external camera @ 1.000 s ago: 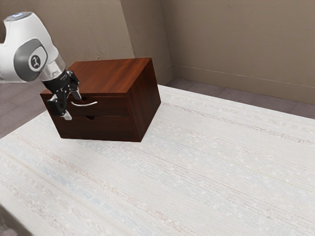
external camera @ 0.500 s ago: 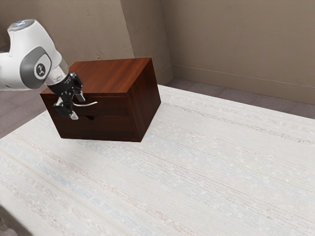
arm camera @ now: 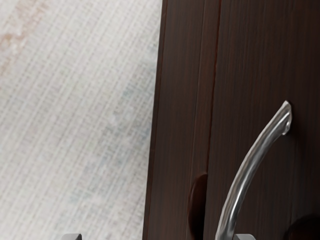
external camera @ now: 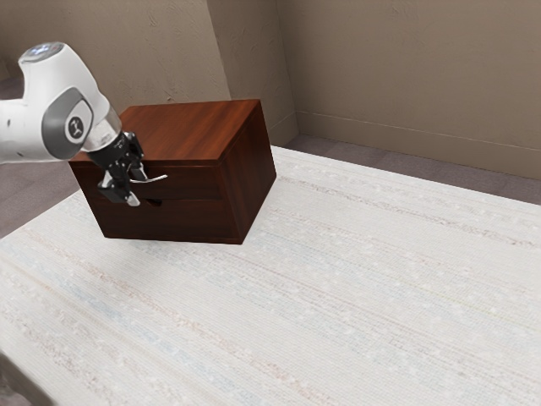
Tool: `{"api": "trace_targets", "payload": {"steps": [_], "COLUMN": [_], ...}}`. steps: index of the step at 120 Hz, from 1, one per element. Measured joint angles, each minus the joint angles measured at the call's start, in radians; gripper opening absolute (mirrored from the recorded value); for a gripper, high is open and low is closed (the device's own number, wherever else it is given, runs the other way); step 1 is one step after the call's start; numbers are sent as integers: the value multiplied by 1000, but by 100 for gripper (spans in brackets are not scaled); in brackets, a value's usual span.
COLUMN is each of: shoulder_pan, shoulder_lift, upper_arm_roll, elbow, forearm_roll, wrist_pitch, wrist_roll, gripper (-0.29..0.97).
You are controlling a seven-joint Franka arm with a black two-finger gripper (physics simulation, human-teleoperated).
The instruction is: Pull the drawer handle with one arm to open the drawer
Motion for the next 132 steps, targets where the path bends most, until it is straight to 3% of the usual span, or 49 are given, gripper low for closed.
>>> {"api": "trace_targets", "payload": {"steps": [54, 132], "shoulder_pan": [-4, 2], "shoulder_lift": [-33, -151], "upper_arm_roll": [3, 3], "elbow": [-56, -223], "forearm_roll": [-8, -6], "wrist_pitch": [22, 90], "wrist_roll": [6, 26], "gripper": [20, 21]}}
